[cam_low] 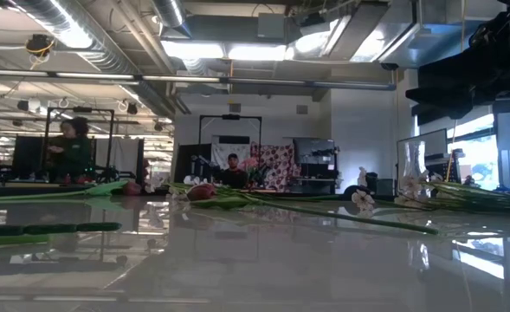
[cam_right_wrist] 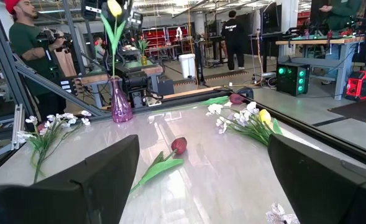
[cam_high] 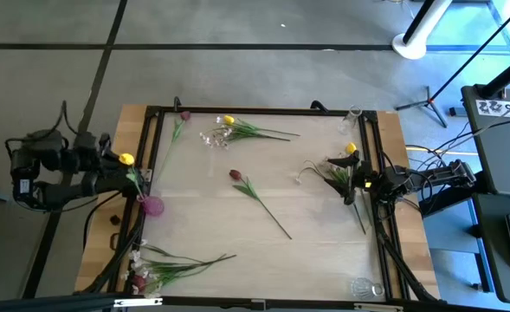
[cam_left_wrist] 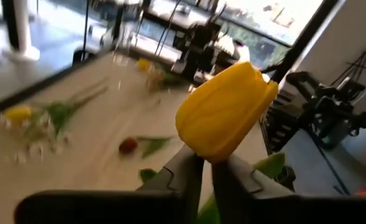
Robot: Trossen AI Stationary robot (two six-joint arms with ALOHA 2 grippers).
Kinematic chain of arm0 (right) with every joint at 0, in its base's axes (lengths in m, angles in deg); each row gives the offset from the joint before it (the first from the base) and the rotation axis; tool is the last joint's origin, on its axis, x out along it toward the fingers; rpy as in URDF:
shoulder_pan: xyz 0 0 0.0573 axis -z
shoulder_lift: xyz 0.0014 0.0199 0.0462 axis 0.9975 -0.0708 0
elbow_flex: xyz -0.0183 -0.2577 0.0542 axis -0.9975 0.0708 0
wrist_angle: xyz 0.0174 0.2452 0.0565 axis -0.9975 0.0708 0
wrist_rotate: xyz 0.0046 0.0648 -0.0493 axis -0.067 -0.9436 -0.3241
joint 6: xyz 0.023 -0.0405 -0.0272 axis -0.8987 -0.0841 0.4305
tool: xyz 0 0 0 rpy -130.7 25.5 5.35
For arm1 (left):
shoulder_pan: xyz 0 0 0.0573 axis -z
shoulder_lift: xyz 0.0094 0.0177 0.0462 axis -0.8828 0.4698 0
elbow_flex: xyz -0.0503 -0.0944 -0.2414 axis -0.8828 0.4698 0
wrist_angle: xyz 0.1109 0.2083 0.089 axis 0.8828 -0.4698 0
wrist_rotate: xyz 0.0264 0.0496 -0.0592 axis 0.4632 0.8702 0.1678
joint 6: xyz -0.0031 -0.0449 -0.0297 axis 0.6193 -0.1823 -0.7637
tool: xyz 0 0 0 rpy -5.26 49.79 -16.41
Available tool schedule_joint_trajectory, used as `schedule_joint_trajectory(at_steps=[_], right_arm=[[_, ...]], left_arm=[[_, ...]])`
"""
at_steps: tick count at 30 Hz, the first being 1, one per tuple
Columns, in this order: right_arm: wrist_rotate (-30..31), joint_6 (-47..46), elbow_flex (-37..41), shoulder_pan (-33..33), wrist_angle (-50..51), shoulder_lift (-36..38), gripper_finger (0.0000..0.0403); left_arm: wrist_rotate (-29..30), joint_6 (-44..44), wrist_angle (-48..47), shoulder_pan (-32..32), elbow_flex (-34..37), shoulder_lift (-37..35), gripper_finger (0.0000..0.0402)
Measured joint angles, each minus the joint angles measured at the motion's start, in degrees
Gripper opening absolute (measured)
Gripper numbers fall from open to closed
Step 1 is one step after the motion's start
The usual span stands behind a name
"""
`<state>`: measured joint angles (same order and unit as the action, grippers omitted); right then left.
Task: Sort flowers into vase by color
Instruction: Put the top left yellow tulip into the purple flower vase
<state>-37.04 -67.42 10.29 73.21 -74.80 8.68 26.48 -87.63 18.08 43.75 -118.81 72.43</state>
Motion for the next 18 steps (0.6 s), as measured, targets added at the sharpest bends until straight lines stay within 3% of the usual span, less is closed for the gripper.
schedule_joint_trajectory(at_steps=[8, 15, 18], right_arm=[[0.0, 0.0, 0.0, 0.0, 0.0, 0.0, 0.0354], [0.0, 0.0, 0.0, 0.0, 0.0, 0.0, 0.0353], [0.0, 0.0, 0.0, 0.0, 0.0, 0.0, 0.0353]], left_arm=[[-2.0, -4.4, -5.1, 0.0, -0.9, 0.8, 0.0117], [1.7, -3.7, -20.7, 0.0, -8.3, 10.2, 0.0143], [1.0, -2.4, -20.6, 0.0, -10.4, 13.6, 0.0150]])
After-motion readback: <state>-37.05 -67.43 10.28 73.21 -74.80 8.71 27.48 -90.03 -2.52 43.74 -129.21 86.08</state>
